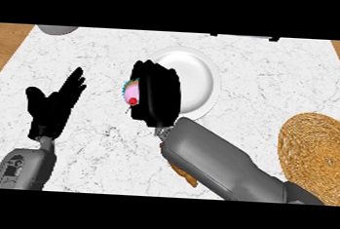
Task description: Pick the cupcake from the placemat and place it in the plate
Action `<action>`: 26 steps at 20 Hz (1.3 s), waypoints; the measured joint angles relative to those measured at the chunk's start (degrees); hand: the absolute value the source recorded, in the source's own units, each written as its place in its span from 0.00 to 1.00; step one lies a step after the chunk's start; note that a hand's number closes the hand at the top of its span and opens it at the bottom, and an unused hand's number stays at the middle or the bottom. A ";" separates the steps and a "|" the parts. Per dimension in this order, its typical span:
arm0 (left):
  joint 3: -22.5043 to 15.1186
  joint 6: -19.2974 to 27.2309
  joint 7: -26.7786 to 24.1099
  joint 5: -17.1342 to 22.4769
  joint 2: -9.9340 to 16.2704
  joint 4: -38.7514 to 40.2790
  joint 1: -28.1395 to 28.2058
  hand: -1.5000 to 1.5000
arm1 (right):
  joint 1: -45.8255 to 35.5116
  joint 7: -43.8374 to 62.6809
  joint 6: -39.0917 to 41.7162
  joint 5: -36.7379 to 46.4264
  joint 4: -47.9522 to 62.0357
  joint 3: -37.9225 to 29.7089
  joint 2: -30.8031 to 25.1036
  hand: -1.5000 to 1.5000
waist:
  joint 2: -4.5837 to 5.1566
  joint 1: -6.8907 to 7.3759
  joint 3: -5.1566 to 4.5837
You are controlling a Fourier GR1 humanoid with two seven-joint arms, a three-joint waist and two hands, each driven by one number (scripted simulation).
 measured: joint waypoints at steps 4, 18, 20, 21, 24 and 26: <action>0.58 -0.31 -0.93 -0.04 0.13 -0.06 0.97 0.50 | -2.04 -3.89 -1.76 -3.26 6.27 -3.64 0.04 1.00 | 0.06 -0.79 0.01; 0.76 -0.04 0.43 -0.57 -0.52 -2.39 1.54 0.50 | -1.59 -30.21 7.17 -19.40 26.57 -17.34 -0.26 0.00 | 0.41 -0.92 0.07; 1.08 -0.56 0.45 -0.25 -0.35 -1.98 1.27 0.50 | -1.29 -35.14 6.93 -21.13 28.60 -18.09 -0.12 0.00 | 0.46 -0.69 0.07; 1.16 -0.55 0.45 -0.33 -0.28 -2.13 1.43 0.50 | -1.39 -37.66 6.46 -21.53 29.58 -18.77 -0.07 0.00 | 0.44 -0.73 0.07; 1.51 -0.87 -0.27 -0.39 -0.12 -1.36 1.36 0.50 | -1.89 -44.06 4.38 -22.77 29.69 -20.47 -0.19 0.00 | 0.38 -0.91 0.07; 1.89 -1.48 -0.64 -0.07 0.30 -1.30 1.86 0.50 | -1.49 -48.86 3.19 -24.27 27.46 -21.92 -0.07 0.00 | 0.27 -1.16 0.09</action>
